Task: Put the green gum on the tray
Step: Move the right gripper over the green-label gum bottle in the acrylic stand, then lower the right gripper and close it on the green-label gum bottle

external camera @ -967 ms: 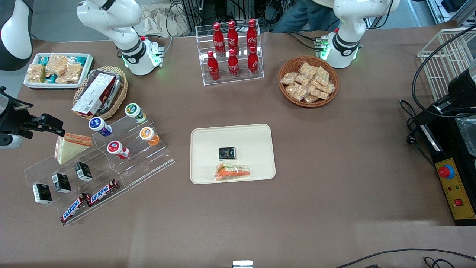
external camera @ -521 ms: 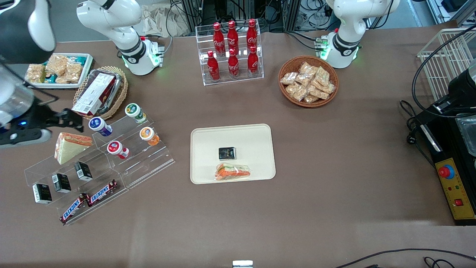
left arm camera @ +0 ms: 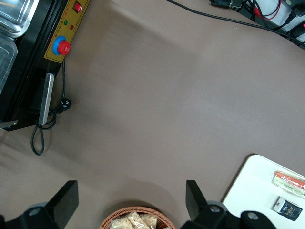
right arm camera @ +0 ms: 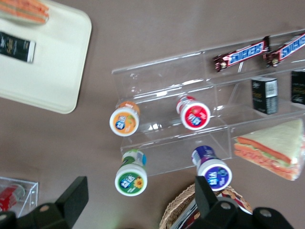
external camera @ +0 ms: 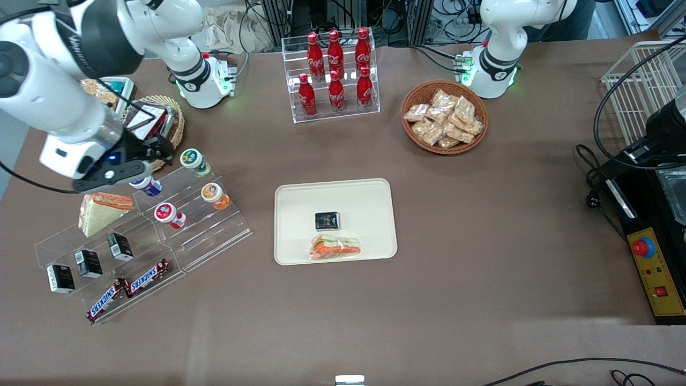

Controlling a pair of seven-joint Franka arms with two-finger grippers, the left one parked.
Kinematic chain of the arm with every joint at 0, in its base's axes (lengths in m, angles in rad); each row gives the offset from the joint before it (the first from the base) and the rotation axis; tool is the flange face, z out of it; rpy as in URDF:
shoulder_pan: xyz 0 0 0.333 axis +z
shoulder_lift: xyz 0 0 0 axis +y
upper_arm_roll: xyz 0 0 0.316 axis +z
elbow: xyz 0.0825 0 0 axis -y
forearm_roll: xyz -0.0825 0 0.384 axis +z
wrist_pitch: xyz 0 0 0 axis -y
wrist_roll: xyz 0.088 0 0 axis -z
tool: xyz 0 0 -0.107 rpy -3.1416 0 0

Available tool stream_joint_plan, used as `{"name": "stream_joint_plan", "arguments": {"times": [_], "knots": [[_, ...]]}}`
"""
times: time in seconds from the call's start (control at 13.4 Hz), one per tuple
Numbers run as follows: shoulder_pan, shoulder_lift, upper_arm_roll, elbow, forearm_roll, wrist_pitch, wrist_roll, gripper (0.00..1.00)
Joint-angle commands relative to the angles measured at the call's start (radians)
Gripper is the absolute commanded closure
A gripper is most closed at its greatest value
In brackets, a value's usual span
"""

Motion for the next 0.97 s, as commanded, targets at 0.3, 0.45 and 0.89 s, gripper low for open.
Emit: {"name": "stream_joint_plan", "arguments": {"times": [0.3,0.45,0.89], "knots": [[0.036,-0.123,-0.001,-0.223,-0.006,0.119,-0.005,0.01],[0.045,-0.176,-0.003,-0.324,-0.006,0.198,-0.005,0.01],[0.054,-0.258,-0.004,-0.511,-0.006,0.325,-0.005,0.01]]}}
